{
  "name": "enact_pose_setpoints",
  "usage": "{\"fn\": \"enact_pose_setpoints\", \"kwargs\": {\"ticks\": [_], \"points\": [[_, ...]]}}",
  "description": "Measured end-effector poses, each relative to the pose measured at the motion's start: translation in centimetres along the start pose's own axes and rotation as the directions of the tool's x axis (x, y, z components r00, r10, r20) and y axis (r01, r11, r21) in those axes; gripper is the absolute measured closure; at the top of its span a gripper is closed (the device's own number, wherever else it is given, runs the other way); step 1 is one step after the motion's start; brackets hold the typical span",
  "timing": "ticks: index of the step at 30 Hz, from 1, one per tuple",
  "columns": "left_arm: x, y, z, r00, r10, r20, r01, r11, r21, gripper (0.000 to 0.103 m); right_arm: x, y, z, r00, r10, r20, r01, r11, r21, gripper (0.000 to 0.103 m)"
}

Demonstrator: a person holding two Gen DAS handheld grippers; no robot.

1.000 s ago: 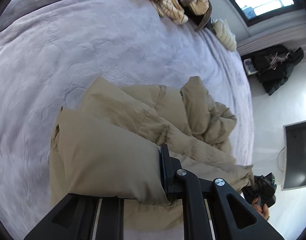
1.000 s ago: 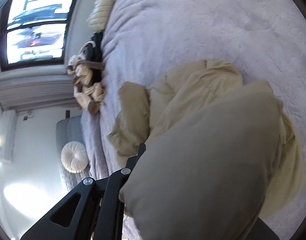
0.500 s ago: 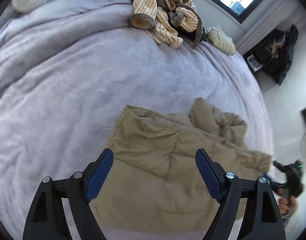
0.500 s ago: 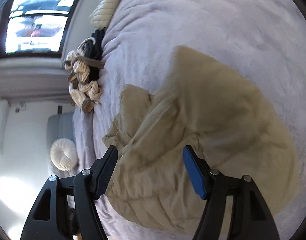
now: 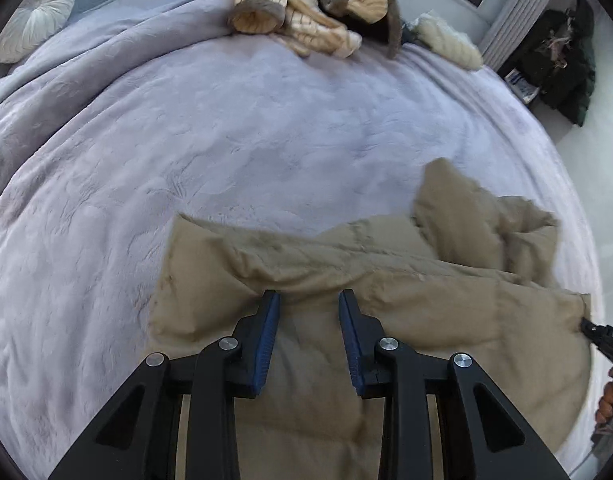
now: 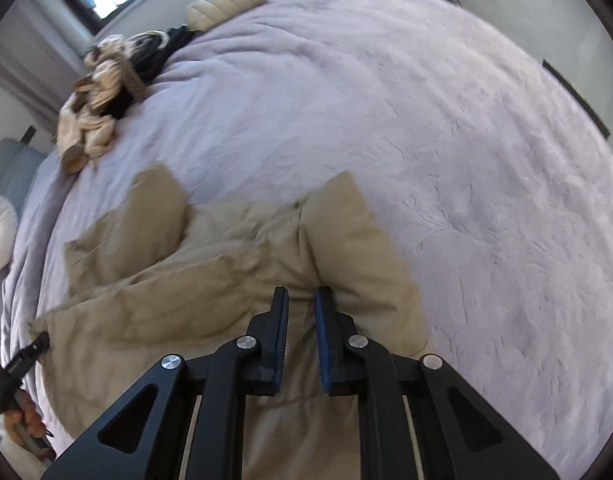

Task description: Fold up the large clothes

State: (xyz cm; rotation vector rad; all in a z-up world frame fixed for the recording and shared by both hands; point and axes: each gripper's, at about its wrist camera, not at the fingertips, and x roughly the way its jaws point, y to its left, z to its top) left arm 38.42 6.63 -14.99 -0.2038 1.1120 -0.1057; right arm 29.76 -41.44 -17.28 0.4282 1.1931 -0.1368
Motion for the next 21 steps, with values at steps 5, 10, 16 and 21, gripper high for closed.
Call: {"fn": "enact_pose_setpoints", "kwargs": {"ticks": [5, 10, 16, 21], "points": [[3.2, 0.5, 1.4, 1.000, 0.019, 0.003, -0.019, 0.999, -0.044, 0.070, 3.6, -0.7, 1.0, 1.000, -0.025, 0.002, 0.025, 0.999, 0.032, 0.095], [5.3, 0.8, 1.5, 0.999, 0.041, 0.013, -0.040, 0.998, -0.054, 0.070, 6.1, -1.5, 1.9, 1.000, -0.012, 0.003, 0.012, 0.997, 0.076, 0.097], [5.9, 0.4, 2.1, 0.996, 0.094, 0.009, -0.093, 0.994, -0.059, 0.070, 6.6, -1.1, 1.6, 0.999, -0.037, 0.022, 0.036, 0.998, 0.056, 0.098], [1.5, 1.5, 3.0, 0.995, 0.083, 0.048, -0.079, 0.994, -0.081, 0.070, 4.0, -0.2, 2.0, 0.999, -0.049, 0.022, 0.048, 0.998, 0.039, 0.093]]}}
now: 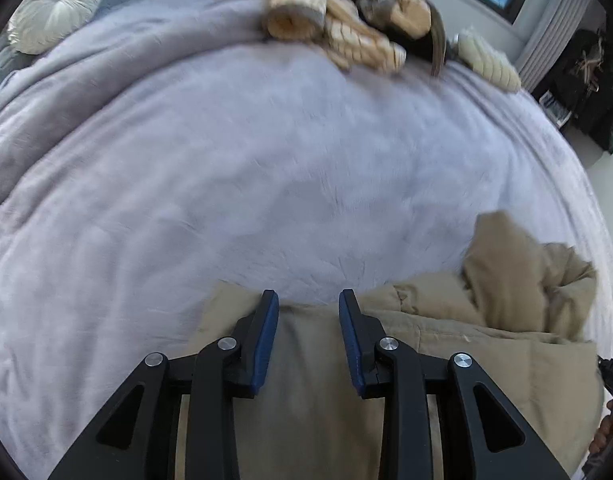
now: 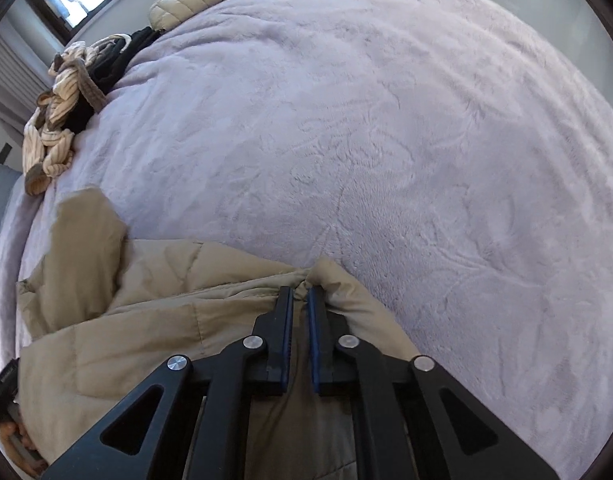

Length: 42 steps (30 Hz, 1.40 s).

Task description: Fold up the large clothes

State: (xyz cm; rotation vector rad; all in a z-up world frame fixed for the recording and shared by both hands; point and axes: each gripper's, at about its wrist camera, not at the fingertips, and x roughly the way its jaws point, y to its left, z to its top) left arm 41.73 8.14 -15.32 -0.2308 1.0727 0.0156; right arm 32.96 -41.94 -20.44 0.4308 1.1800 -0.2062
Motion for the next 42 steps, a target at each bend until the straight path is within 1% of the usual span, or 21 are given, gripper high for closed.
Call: {"fn": "enact_pose_setpoints", "kwargs": {"ticks": [3, 6, 8, 14, 17, 21, 25, 26, 27, 28, 29, 30, 31, 35, 37, 38, 39, 40, 41, 42], "points": [[-2.8, 0.6, -0.5, 1.000, 0.006, 0.009, -0.006, 0.999, 0.044, 0.069, -2.6, 0.0, -0.5, 0.999, 0.029, 0.017, -0.029, 1.000, -0.005, 0.093], [-5.0, 1.2, -2.0, 0.999, 0.032, -0.003, -0.031, 0.996, 0.080, 0.069, -4.6, -0.1, -1.7, 0.998, 0.053, 0.023, -0.053, 0.999, 0.007, 0.093], [-5.9, 1.5, -3.1, 0.999, 0.035, -0.020, -0.034, 0.996, 0.078, 0.069, -5.9, -0.3, -2.8, 0.997, 0.072, 0.020, -0.072, 0.997, 0.023, 0.093], [-7.7, 2.5, -7.8, 0.995, 0.022, -0.102, -0.019, 1.000, 0.021, 0.069, -9.0, -0.1, -6.2, 0.993, 0.120, 0.014, -0.121, 0.992, 0.045, 0.092], [-8.4, 2.5, -9.8, 0.990, 0.017, -0.141, -0.014, 1.000, 0.025, 0.069, -10.2, 0.1, -7.9, 0.989, 0.147, -0.003, -0.147, 0.987, 0.058, 0.092], [-9.8, 2.3, -12.0, 0.988, 0.021, -0.152, -0.012, 0.998, 0.056, 0.069, -11.6, 0.4, -10.4, 0.988, 0.154, -0.027, -0.152, 0.987, 0.042, 0.092], [-11.0, 2.2, -13.4, 0.986, 0.009, -0.167, 0.001, 0.998, 0.056, 0.069, -12.3, 0.5, -12.6, 0.983, 0.174, -0.062, -0.171, 0.984, 0.053, 0.092], [-11.2, 2.2, -13.7, 0.986, 0.011, -0.169, -0.001, 0.998, 0.056, 0.062, -12.3, 0.6, -12.9, 0.981, 0.178, -0.071, -0.175, 0.983, 0.056, 0.092], [-11.4, 2.3, -14.0, 0.985, 0.019, -0.172, -0.010, 0.998, 0.054, 0.047, -12.4, 0.7, -13.5, 0.980, 0.181, -0.080, -0.176, 0.982, 0.061, 0.090], [-11.7, 2.3, -14.3, 0.986, 0.025, -0.167, -0.017, 0.999, 0.048, 0.013, -12.3, 0.7, -14.1, 0.979, 0.185, -0.088, -0.179, 0.981, 0.069, 0.086], [-12.1, 2.4, -14.6, 0.989, 0.029, -0.148, -0.023, 0.999, 0.041, 0.003, -12.3, 0.7, -14.6, 0.977, 0.191, -0.098, -0.183, 0.980, 0.079, 0.078], [-12.5, 2.4, -14.7, 0.991, 0.028, -0.131, -0.022, 0.999, 0.042, 0.003, -12.3, 0.8, -15.2, 0.974, 0.198, -0.107, -0.188, 0.978, 0.091, 0.069], [-12.8, 2.4, -15.0, 0.991, 0.028, -0.128, -0.022, 0.998, 0.051, 0.003, -12.3, 0.8, -15.9, 0.973, 0.203, -0.112, -0.192, 0.976, 0.099, 0.067], [-12.2, 2.6, -16.0, 0.984, 0.042, -0.171, -0.034, 0.998, 0.045, 0.003, -12.1, 0.6, -17.7, 0.967, 0.209, -0.145, -0.191, 0.973, 0.127, 0.065], [-11.7, 2.7, -16.3, 0.980, 0.041, -0.195, -0.034, 0.999, 0.040, 0.003, -11.9, 0.3, -18.2, 0.963, 0.221, -0.157, -0.197, 0.968, 0.154, 0.061], [-11.5, 2.7, -16.6, 0.979, 0.041, -0.201, -0.035, 0.999, 0.032, 0.003, -11.9, 0.2, -18.4, 0.961, 0.230, -0.156, -0.204, 0.965, 0.166, 0.053], [-11.2, 2.8, -16.9, 0.977, 0.045, -0.210, -0.041, 0.999, 0.023, 0.003, -11.9, 0.1, -18.6, 0.960, 0.234, -0.151, -0.208, 0.963, 0.174, 0.039], [-10.9, 2.7, -17.0, 0.975, 0.045, -0.218, -0.042, 0.999, 0.019, 0.003, -11.9, 0.0, -18.8, 0.962, 0.234, -0.141, -0.207, 0.962, 0.180, 0.030], [-10.7, 2.7, -17.2, 0.973, 0.041, -0.226, -0.039, 0.999, 0.012, 0.003, -11.9, -0.1, -19.0, 0.964, 0.230, -0.132, -0.204, 0.961, 0.187, 0.011], [-10.6, 2.7, -17.3, 0.972, 0.036, -0.234, -0.036, 0.999, 0.006, 0.003, -11.8, -0.3, -19.1, 0.965, 0.231, -0.121, -0.204, 0.958, 0.199, 0.002]]}}
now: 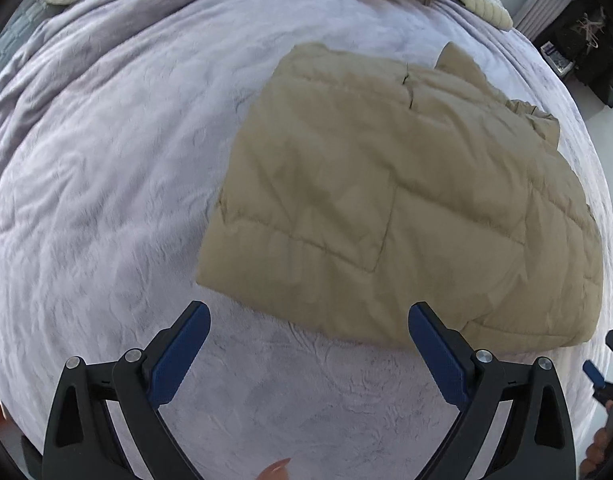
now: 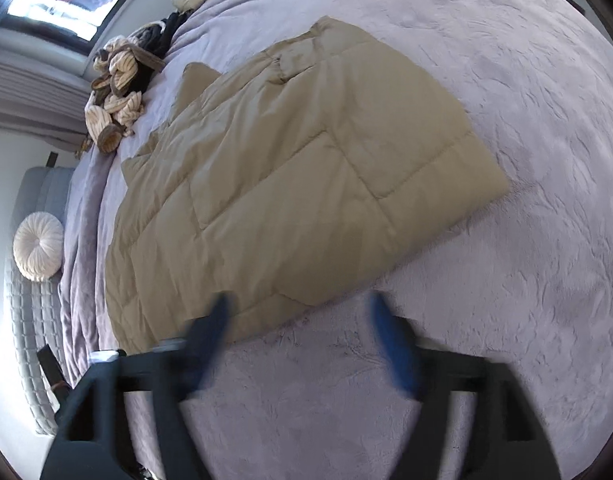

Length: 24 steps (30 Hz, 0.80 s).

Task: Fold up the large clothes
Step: 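Open both tools and lift them off the folded coat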

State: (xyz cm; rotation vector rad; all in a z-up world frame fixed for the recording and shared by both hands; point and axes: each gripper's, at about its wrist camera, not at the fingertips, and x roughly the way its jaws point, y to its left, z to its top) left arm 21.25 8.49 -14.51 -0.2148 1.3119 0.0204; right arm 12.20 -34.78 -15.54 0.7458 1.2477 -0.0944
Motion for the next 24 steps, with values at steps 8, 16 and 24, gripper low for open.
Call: {"fn": "enact_pose_setpoints", "kwargs": {"ticks": [8, 16, 24], "points": [[0.7, 0.1, -0.3, 0.999, 0.035, -0.010, -0.035, 0.999, 0.003, 0.003, 1.5, -1.4, -0.6, 0.997, 0.081, -0.004, -0.080, 0.993, 0.089, 0.000], [2.6, 1.3, -0.4, 0.998, -0.042, -0.036, 0.041, 0.999, -0.023, 0.003, 4.1, -2.3, -1.0, 0.985, 0.159, -0.062, -0.148, 0.977, 0.154, 0.000], [3.8, 4.8, -0.3, 0.931, -0.363, 0.025, 0.362, 0.917, -0.167, 0.003, 5.9, -3.0, -0.5, 0.940, 0.338, -0.038, -0.323, 0.922, 0.211, 0.000]]}}
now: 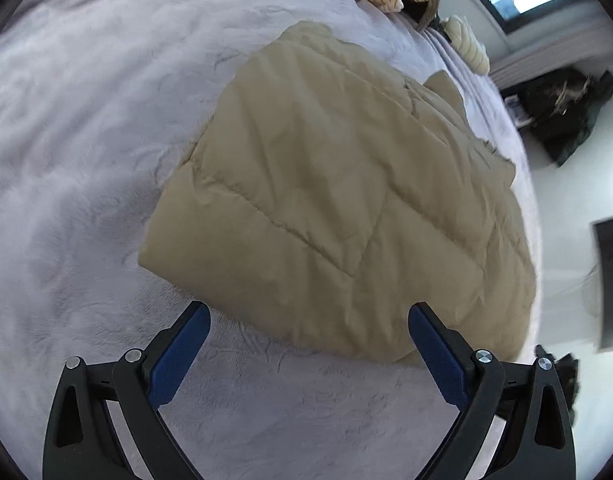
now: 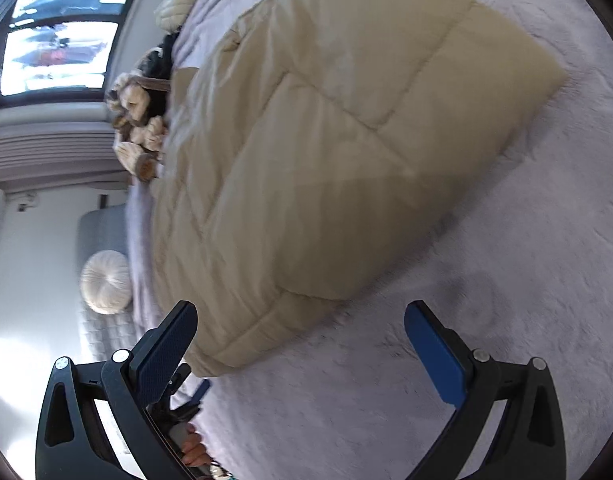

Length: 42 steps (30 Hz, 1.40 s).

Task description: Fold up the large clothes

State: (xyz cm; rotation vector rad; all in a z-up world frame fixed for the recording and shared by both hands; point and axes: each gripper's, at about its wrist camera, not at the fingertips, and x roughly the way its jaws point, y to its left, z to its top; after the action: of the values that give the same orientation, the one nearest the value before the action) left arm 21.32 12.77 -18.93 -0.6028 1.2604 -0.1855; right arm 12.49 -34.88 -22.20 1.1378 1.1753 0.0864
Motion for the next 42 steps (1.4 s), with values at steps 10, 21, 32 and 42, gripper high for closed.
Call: {"fn": "enact_pose_setpoints", "kwargs": {"ticks": [10, 21, 32, 42], "points": [[3.0, 2.8, 1.5, 0.991, -0.131, 0.026, 0.133, 0.985, -0.108, 0.003, 3.2, -0.4, 2.1, 0.998, 0.069, 0.008, -0.069, 0.998, 0.012, 0.000], [6.5, 2.2, 4.7, 0.989, -0.133, 0.065, 0.142, 0.974, -0.179, 0.002, 6.6, -0.9, 4.5, 0.983, 0.174, 0.055, -0.179, 0.978, 0.107, 0.000], [4.7, 0.5, 5.5, 0.981, -0.147, 0.128, 0.168, 0.971, -0.169, 0.078, 6.6, -0.2, 4.8, 0.990, 0.135, 0.047, -0.141, 0.977, 0.162, 0.042], [-0.5, -2.6, 5.4, 0.968, -0.198, 0.152, 0.198, 0.980, 0.012, 0.085, 4.4, 0.6, 3.7, 0.965, 0.246, 0.088, -0.255, 0.961, 0.109, 0.077]]}}
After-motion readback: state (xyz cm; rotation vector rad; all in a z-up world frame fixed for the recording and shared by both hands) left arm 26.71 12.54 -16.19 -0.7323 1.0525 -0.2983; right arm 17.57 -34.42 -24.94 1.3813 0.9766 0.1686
